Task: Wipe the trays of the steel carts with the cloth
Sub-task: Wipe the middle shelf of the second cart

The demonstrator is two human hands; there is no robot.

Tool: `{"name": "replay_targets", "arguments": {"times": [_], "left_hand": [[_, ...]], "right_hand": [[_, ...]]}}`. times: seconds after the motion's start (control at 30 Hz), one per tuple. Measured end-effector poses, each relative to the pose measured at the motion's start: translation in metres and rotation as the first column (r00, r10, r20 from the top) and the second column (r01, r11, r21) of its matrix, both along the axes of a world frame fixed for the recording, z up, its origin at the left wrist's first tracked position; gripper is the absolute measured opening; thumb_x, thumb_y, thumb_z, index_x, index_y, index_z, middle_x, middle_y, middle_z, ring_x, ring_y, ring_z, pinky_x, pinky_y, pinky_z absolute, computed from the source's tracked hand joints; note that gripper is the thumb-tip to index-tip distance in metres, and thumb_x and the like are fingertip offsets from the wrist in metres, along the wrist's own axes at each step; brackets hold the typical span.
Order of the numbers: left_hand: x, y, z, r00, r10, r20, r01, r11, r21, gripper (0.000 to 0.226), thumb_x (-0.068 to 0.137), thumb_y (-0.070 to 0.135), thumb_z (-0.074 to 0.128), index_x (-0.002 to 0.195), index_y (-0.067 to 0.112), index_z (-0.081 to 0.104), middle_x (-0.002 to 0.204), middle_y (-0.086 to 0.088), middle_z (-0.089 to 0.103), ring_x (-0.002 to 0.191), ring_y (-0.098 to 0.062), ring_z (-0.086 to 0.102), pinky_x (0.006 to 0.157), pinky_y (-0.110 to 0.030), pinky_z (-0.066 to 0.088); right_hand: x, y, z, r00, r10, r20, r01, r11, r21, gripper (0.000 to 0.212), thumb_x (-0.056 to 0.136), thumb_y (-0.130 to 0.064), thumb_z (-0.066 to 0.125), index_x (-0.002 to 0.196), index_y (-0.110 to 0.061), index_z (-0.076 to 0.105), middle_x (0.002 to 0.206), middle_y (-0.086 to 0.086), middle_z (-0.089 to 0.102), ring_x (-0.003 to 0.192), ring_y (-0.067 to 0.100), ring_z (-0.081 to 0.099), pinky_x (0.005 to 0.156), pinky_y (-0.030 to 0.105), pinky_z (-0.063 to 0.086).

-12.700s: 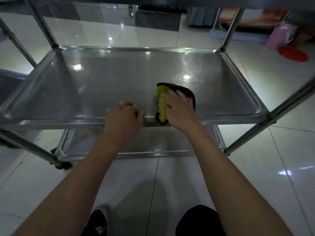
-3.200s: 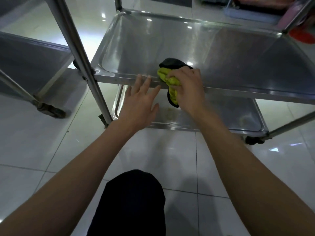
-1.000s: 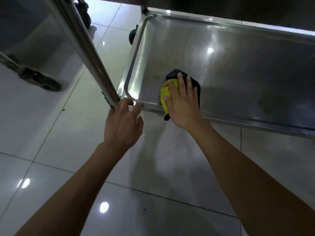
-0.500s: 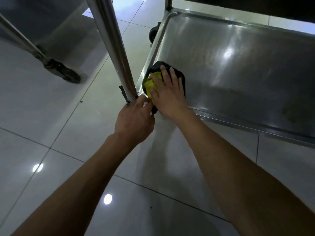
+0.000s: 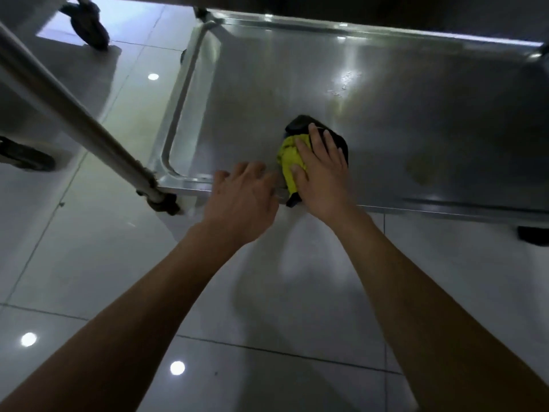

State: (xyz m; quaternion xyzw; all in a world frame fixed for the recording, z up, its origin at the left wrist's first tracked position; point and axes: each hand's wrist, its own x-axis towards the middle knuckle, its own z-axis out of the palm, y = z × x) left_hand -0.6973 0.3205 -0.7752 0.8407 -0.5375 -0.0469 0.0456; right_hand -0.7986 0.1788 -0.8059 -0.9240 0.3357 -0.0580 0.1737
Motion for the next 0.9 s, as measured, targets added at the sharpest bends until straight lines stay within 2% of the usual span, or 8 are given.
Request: {"name": "replay_targets", "arguments": {"times": [0.13, 0.3, 0.47, 0.57, 0.67, 0.77, 0.9], "left_hand": [[-0.023, -0.028, -0.012, 1.000, 0.023, -0.012, -0.022, 1.000, 0.017, 0.031, 0.096, 0.040, 0.047, 0.115, 0.025, 0.066, 0.129, -0.001, 0.055, 0.118, -0.029, 0.049, 0.091, -0.044, 0.041], [-0.029, -0.023, -0.021, 1.000, 0.001, 0.011, 0.001, 0.992, -0.124, 0.027, 0.093, 0.036, 0.059, 0.113, 0.023, 0.071, 0.117, -0.004, 0.061, 0.107, -0.033, 0.054, 0.082, -0.047, 0.044], [-0.018, -0.020, -0.016, 0.994, -0.074, -0.076, 0.063, 0.988, -0.140, 0.028, 0.092, 0.037, 0.064, 0.116, 0.026, 0.071, 0.126, -0.002, 0.061, 0.113, -0.032, 0.056, 0.088, -0.047, 0.043], [0.013, -0.004, -0.008, 0.999, 0.021, -0.026, -0.025, 0.987, -0.161, 0.024, 0.091, 0.034, 0.065, 0.110, 0.024, 0.072, 0.127, -0.006, 0.063, 0.119, -0.034, 0.054, 0.092, -0.050, 0.045], [0.043, 0.022, -0.003, 0.990, 0.136, 0.039, -0.132, 0.986, -0.104, 0.021, 0.091, 0.033, 0.063, 0.103, 0.019, 0.073, 0.118, -0.008, 0.065, 0.111, -0.035, 0.057, 0.088, -0.053, 0.051], [0.059, 0.046, -0.003, 0.990, 0.133, 0.040, -0.129, 0.987, -0.101, 0.026, 0.091, 0.030, 0.060, 0.108, 0.017, 0.074, 0.111, -0.009, 0.068, 0.100, -0.036, 0.063, 0.083, -0.054, 0.053], [0.072, 0.064, -0.007, 0.988, 0.154, 0.024, -0.148, 0.976, -0.157, 0.028, 0.092, 0.027, 0.058, 0.115, 0.024, 0.075, 0.109, -0.004, 0.068, 0.095, -0.033, 0.062, 0.084, -0.046, 0.052]], "right_hand": [[-0.054, -0.039, -0.003, 0.994, -0.111, -0.024, 0.110, 0.994, -0.020, 0.054, 0.106, -0.032, 0.039, 0.158, -0.023, 0.025, 0.168, -0.003, -0.001, 0.154, 0.022, -0.002, 0.124, 0.044, 0.004], [-0.095, -0.072, -0.001, 0.968, -0.244, -0.054, 0.241, 0.969, -0.057, 0.054, 0.106, -0.032, 0.037, 0.158, -0.022, 0.024, 0.168, 0.000, 0.001, 0.154, 0.024, -0.001, 0.124, 0.044, 0.004], [-0.089, -0.072, -0.004, 0.962, -0.263, -0.079, 0.257, 0.963, -0.078, 0.054, 0.106, -0.032, 0.034, 0.158, -0.023, 0.024, 0.168, -0.001, 0.000, 0.154, 0.026, -0.004, 0.124, 0.046, 0.003], [-0.071, -0.067, -0.006, 0.967, -0.243, -0.071, 0.238, 0.968, -0.080, 0.054, 0.106, -0.032, 0.034, 0.158, -0.023, 0.022, 0.168, 0.000, -0.001, 0.154, 0.027, -0.004, 0.124, 0.047, 0.002], [-0.038, -0.058, -0.008, 0.981, -0.184, -0.062, 0.179, 0.981, -0.081, 0.055, 0.106, -0.032, 0.034, 0.158, -0.021, 0.022, 0.168, 0.003, -0.001, 0.154, 0.029, -0.004, 0.124, 0.050, 0.004], [0.008, -0.036, -0.012, 0.993, -0.112, -0.045, 0.108, 0.991, -0.078, 0.055, 0.106, -0.033, 0.034, 0.157, -0.019, 0.023, 0.168, 0.005, 0.000, 0.153, 0.032, -0.003, 0.123, 0.052, 0.003], [0.076, 0.005, -0.017, 0.998, 0.023, -0.052, -0.026, 0.998, -0.063, 0.064, 0.099, -0.033, 0.046, 0.157, -0.018, 0.022, 0.168, 0.007, -0.003, 0.153, 0.034, -0.005, 0.121, 0.057, 0.003]]}}
